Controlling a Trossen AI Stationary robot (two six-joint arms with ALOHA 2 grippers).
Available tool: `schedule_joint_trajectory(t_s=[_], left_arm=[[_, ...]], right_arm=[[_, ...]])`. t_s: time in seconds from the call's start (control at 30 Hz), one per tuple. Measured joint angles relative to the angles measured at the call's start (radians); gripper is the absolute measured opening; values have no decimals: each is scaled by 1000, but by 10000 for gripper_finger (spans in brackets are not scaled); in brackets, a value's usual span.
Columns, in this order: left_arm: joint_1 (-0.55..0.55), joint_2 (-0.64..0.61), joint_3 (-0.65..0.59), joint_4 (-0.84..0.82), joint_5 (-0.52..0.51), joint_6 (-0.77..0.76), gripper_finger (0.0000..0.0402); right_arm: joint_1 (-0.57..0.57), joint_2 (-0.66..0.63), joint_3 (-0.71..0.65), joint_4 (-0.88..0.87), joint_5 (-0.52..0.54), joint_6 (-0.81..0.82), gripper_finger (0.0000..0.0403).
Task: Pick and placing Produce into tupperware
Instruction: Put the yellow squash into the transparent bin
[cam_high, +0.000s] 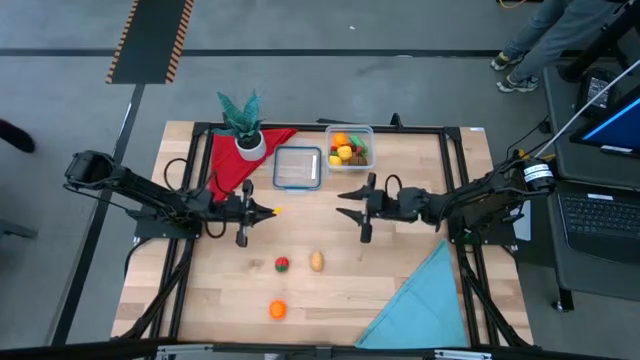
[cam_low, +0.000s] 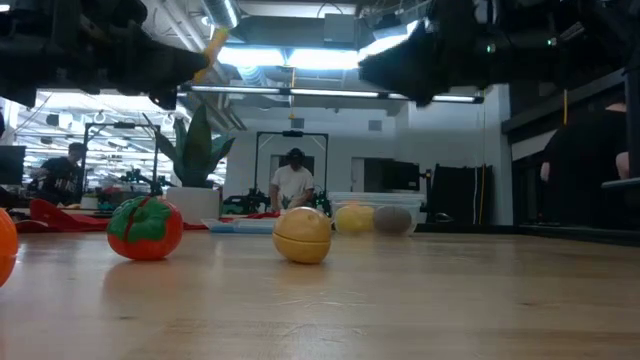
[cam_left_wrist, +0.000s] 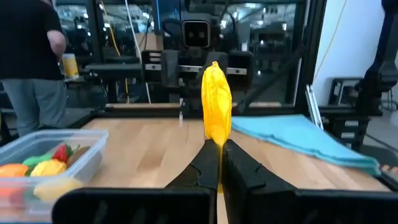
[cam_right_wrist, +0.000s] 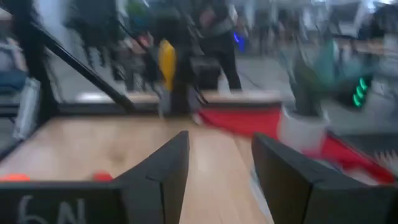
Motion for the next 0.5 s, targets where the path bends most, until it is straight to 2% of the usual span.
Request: schedule_joint_trajectory(t_s=[0.17, 0.37, 0.5], left_arm=[[0, 1, 0, 36, 40, 40, 0], [20, 12, 0, 52, 46, 50, 0], [40, 35, 10, 51, 76, 34, 0]], right_arm=[[-2, 22, 0, 106, -75, -39, 177], [-3, 90, 1, 178, -104, -34, 177], [-3, 161, 56, 201, -138, -35, 177]])
